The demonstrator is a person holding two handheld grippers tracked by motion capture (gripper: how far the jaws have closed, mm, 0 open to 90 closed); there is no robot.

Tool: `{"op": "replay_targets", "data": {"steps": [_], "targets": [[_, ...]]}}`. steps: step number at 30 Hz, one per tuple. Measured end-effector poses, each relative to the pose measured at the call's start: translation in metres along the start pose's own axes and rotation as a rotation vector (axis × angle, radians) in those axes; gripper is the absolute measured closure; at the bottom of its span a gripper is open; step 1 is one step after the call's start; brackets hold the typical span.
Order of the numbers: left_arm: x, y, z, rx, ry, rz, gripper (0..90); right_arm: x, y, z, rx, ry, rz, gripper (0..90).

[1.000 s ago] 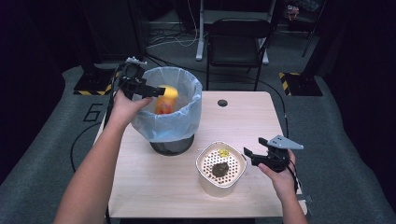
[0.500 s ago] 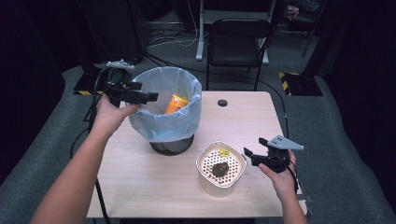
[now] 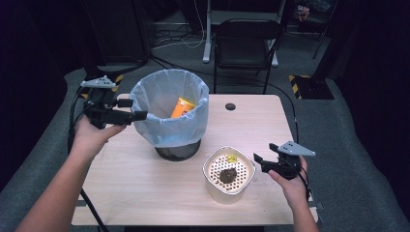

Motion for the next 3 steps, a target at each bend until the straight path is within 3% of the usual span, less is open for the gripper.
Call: {"op": "replay_targets", "data": {"steps": [1, 3], "targets": [[-0.0073, -0.0012, -0.0075, -0.023, 0.002, -0.011, 23.0, -0.0004, 0.0019, -0.001, -0.006, 0.002, 0.004, 23.5], [-0.0109, -0.0019, -0.0113, -0.026, -0.003, -0.005, 21.8, -0.0008, 0.0042, -0.0017, -0.015, -0.001, 0.007, 23.5]]}}
Point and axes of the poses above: each handheld gripper's, and its own axes: z roughly forward along the jaws, x roughly out of its top, y roughly to its right, the point moved 2 cm from there along z, roughly forward along the jaws, and after that the axes turned 12 degrees about y, right-handed, at the moved point
